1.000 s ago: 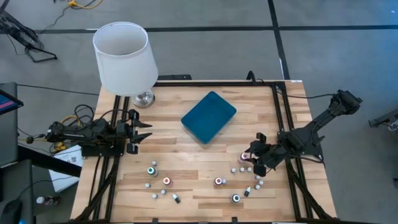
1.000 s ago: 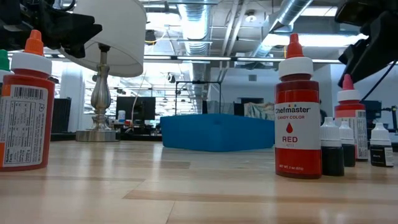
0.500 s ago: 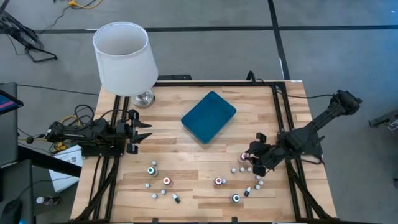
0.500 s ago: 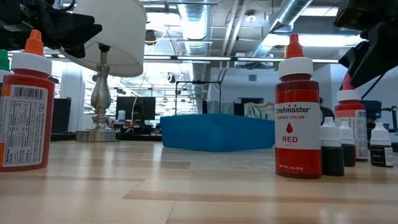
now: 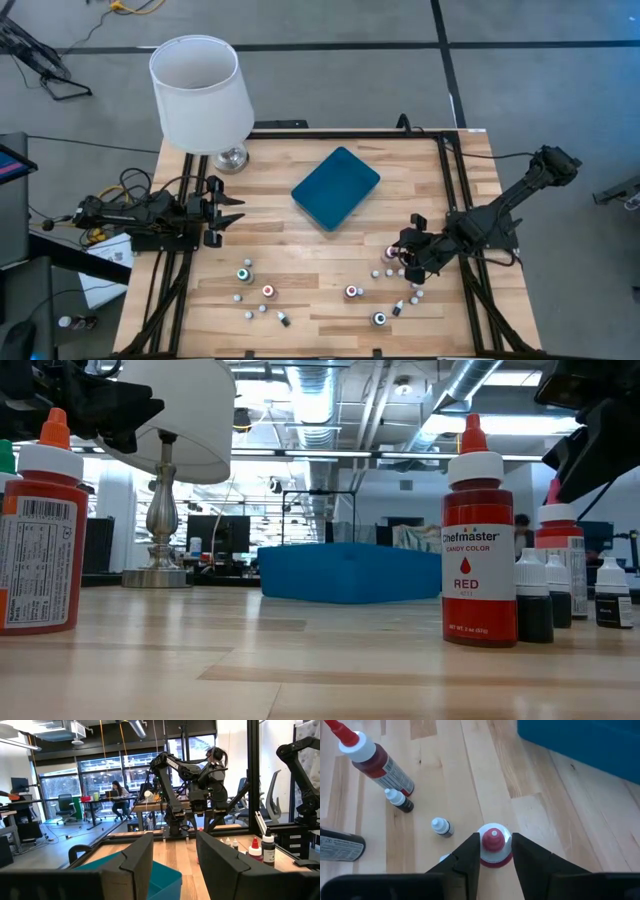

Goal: Pick & Place food coloring
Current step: Put the large pink food coloring bottle into the blue container, then put the large orange food coloring bottle into the blue container

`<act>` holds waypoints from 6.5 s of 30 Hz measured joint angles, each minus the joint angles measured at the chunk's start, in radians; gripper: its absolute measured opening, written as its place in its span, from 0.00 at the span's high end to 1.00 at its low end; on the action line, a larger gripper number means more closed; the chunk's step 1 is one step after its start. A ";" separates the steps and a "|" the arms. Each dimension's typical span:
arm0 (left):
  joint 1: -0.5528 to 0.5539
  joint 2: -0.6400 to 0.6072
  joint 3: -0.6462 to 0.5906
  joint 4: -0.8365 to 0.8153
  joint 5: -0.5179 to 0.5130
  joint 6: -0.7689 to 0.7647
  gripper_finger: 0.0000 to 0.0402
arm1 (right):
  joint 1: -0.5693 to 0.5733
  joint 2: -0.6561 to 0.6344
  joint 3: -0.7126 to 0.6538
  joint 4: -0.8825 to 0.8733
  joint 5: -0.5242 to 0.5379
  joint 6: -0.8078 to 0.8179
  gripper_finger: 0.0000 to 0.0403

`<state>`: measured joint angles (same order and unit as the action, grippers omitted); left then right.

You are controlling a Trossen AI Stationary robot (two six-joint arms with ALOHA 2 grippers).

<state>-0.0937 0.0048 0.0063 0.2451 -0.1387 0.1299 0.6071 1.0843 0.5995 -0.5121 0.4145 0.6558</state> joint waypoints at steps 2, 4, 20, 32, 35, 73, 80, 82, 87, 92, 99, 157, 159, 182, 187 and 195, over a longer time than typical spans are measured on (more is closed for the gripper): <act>0.000 0.000 0.000 0.000 0.000 0.000 0.64 | 0.000 0.000 0.000 -0.001 0.005 0.000 0.75; 0.000 0.000 0.000 0.000 0.000 0.000 0.64 | 0.000 0.000 0.000 -0.002 0.009 -0.001 0.75; 0.000 0.000 0.000 0.000 0.000 0.001 0.64 | 0.000 0.000 -0.001 -0.003 0.033 -0.014 0.90; 0.000 0.000 0.000 0.000 0.000 0.001 0.64 | 0.000 0.001 -0.002 -0.004 0.063 -0.035 0.92; 0.000 0.000 0.000 0.000 0.000 0.001 0.64 | 0.000 0.001 -0.002 0.004 0.070 -0.039 0.92; 0.000 0.000 0.000 0.000 0.000 0.005 0.64 | -0.660 -0.035 0.217 0.177 -0.013 -0.536 0.92; 0.000 0.000 0.000 0.000 -0.009 0.006 0.64 | -0.849 0.035 0.217 0.276 -0.189 -0.586 0.92; 0.000 0.000 0.000 0.000 -0.013 0.006 0.64 | -0.893 0.067 0.217 0.298 -0.228 -0.602 0.91; 0.000 0.000 0.000 0.001 -0.019 0.006 0.64 | -0.982 0.152 0.217 0.392 -0.320 -0.636 0.92; 0.000 0.000 0.000 0.001 -0.024 0.006 0.64 | -1.061 0.234 0.222 0.456 -0.390 -0.656 0.92; 0.000 0.000 0.000 0.000 -0.027 0.008 0.64 | -1.117 0.373 0.315 0.440 -0.442 -0.689 0.92; 0.000 0.000 0.000 -0.007 -0.027 -0.046 0.64 | -1.151 0.574 0.437 0.383 -0.468 -0.745 0.89; 0.000 0.000 0.000 -0.009 -0.025 -0.046 0.64 | -1.153 0.574 0.437 0.379 -0.468 -0.745 0.89; 0.000 0.009 0.059 -0.077 0.002 -0.038 0.64 | -1.144 0.422 0.439 0.304 -0.465 -0.778 0.64; 0.000 0.064 0.120 -0.125 0.064 -0.048 0.64 | -1.084 0.269 0.439 0.170 -0.466 -0.817 0.63; -0.010 0.368 0.248 -0.137 0.198 -0.112 0.64 | -0.907 0.085 0.439 0.017 -0.467 -0.822 0.64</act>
<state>-0.1039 0.3725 0.2541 0.1081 0.0593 0.0181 -0.2995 1.1695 1.0387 -0.4954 -0.0525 -0.1661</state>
